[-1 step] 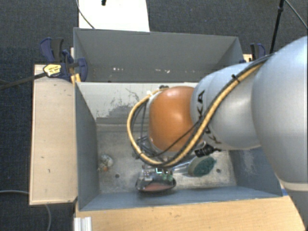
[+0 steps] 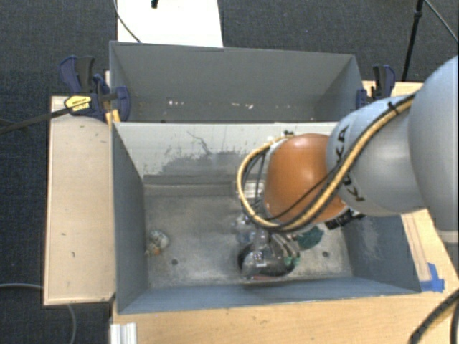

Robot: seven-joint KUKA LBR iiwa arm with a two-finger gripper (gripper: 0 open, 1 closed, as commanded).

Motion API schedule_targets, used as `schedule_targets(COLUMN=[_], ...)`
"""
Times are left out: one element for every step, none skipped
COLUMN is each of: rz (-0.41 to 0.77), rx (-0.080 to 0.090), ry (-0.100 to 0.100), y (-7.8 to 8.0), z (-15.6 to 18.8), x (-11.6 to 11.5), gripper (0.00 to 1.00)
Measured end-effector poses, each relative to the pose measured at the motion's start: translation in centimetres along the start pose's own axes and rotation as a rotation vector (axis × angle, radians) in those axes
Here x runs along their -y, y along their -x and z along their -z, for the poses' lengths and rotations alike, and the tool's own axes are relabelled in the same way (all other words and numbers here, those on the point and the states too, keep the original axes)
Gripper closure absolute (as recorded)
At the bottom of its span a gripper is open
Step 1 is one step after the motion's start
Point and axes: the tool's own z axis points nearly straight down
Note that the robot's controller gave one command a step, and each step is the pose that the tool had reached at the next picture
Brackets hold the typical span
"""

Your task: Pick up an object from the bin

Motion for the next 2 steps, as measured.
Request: schedule_targets(rz=[0.109,0.172], rx=[0.006,0.006], ry=[0.008,0.01], y=[1.2,6.5], z=[-2.3,-2.4], x=[3.8,8.6], gripper=[0.0,0.0])
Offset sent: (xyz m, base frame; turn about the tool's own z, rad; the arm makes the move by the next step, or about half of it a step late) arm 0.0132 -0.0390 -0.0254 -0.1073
